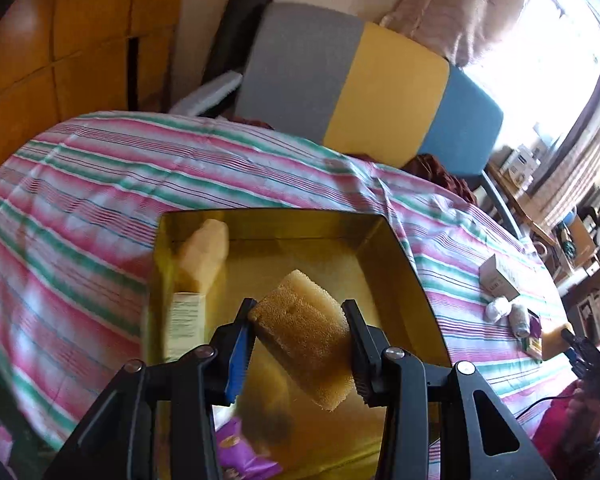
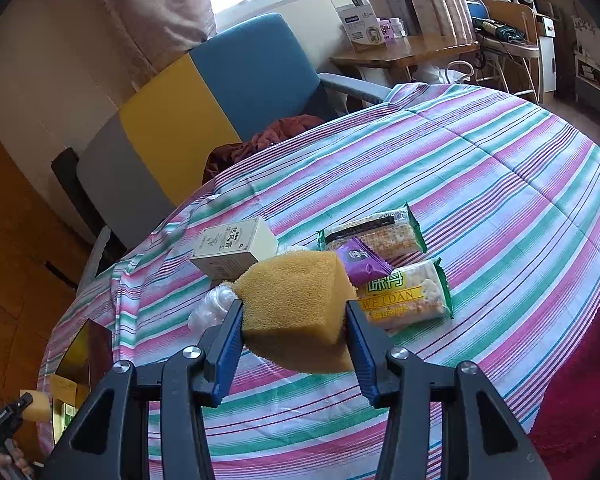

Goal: Organize objects
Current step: 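Carry the smaller yellow sponge into the gold tray and open the left tool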

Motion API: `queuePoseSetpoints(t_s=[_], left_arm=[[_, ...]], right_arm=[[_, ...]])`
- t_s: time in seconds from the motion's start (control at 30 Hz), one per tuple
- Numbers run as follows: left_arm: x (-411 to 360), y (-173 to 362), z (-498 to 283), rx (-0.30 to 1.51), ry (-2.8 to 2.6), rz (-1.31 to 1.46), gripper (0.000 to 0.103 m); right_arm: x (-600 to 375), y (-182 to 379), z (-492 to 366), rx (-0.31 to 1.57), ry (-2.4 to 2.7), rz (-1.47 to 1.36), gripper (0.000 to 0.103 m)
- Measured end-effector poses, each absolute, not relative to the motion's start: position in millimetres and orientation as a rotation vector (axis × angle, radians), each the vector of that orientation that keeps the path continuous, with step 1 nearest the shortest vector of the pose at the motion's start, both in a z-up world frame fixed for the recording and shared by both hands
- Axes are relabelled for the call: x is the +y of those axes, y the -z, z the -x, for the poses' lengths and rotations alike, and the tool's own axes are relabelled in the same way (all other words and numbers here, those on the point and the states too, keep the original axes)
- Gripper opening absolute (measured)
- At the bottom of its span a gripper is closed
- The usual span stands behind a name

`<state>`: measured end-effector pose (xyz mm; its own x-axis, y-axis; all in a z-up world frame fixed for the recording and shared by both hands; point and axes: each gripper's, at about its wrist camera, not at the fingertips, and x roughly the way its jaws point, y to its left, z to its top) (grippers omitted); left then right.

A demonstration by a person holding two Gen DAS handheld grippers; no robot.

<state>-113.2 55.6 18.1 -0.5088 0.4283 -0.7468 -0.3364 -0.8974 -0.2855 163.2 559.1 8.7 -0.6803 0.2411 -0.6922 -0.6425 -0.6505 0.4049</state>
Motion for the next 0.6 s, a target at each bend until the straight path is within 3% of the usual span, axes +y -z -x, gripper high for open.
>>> queuePoseSetpoints(t_s=[0.4,0.6], left_arm=[[103.5,23.3,201.3,0.091,-2.461,1.332,0.044],[92.3,30.3,219.1,0.11,-2.523,1.345,0.051]], right_arm=[[561.4,-6.5,-164.1,0.888,-2.299,0.843,0.049],[561.1,-5.6,-162.5,0.885,-2.297,0.854,0.049]])
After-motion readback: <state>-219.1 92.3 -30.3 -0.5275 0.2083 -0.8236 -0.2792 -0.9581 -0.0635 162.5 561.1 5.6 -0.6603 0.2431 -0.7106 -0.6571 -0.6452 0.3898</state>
